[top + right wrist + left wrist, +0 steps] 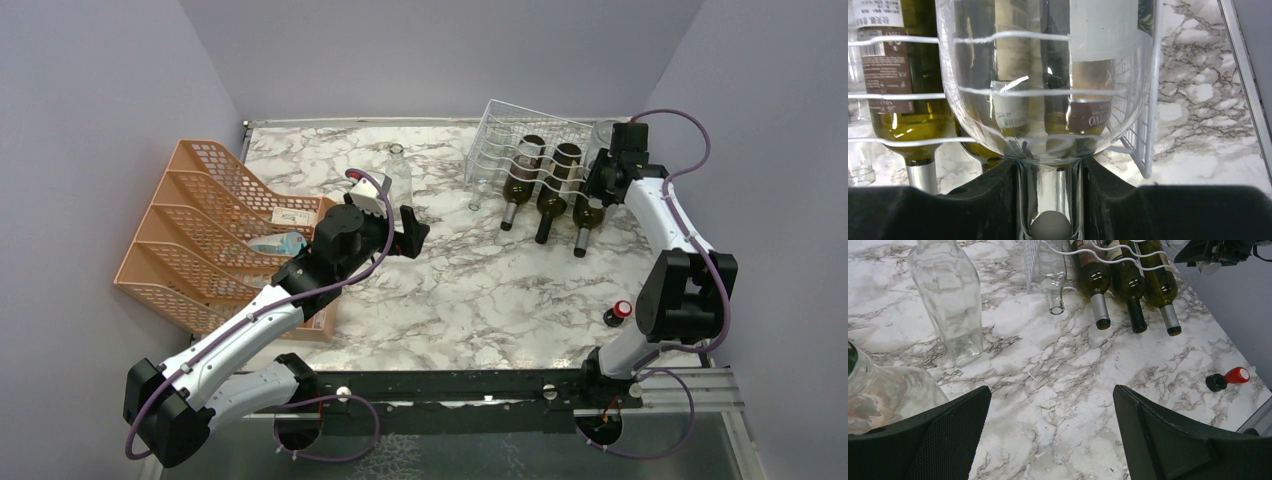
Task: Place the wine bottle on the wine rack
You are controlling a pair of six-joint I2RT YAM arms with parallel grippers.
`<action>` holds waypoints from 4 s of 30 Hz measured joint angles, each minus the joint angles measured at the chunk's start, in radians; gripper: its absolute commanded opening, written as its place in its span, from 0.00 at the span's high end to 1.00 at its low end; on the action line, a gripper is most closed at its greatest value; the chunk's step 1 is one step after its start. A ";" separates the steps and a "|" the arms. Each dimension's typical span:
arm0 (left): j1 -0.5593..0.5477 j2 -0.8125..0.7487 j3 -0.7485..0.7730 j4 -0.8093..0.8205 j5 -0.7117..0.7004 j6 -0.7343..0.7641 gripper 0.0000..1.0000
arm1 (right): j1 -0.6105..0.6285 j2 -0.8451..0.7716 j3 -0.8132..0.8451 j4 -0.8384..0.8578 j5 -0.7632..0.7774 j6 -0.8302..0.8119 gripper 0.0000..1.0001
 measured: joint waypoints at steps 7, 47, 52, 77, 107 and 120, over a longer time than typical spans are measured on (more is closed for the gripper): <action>0.000 0.002 0.000 0.000 0.004 0.000 0.01 | -0.006 -0.045 -0.060 -0.011 0.005 -0.008 0.81; 0.000 -0.003 0.062 -0.038 -0.036 0.037 0.01 | -0.005 -0.306 0.016 0.006 -0.106 -0.041 0.26; 0.000 -0.031 0.116 -0.068 -0.070 0.063 0.01 | -0.005 -0.350 0.013 0.043 -0.360 -0.036 0.26; 0.004 -0.223 0.241 -0.174 -0.208 0.202 0.01 | 0.751 0.001 0.152 0.266 -0.211 -0.009 0.27; 0.004 -0.243 0.205 -0.175 -0.207 0.171 0.01 | 0.930 0.386 0.496 0.424 0.268 -0.106 0.61; 0.004 -0.240 0.174 -0.171 -0.206 0.163 0.01 | 0.931 0.341 0.434 0.451 0.277 -0.148 0.94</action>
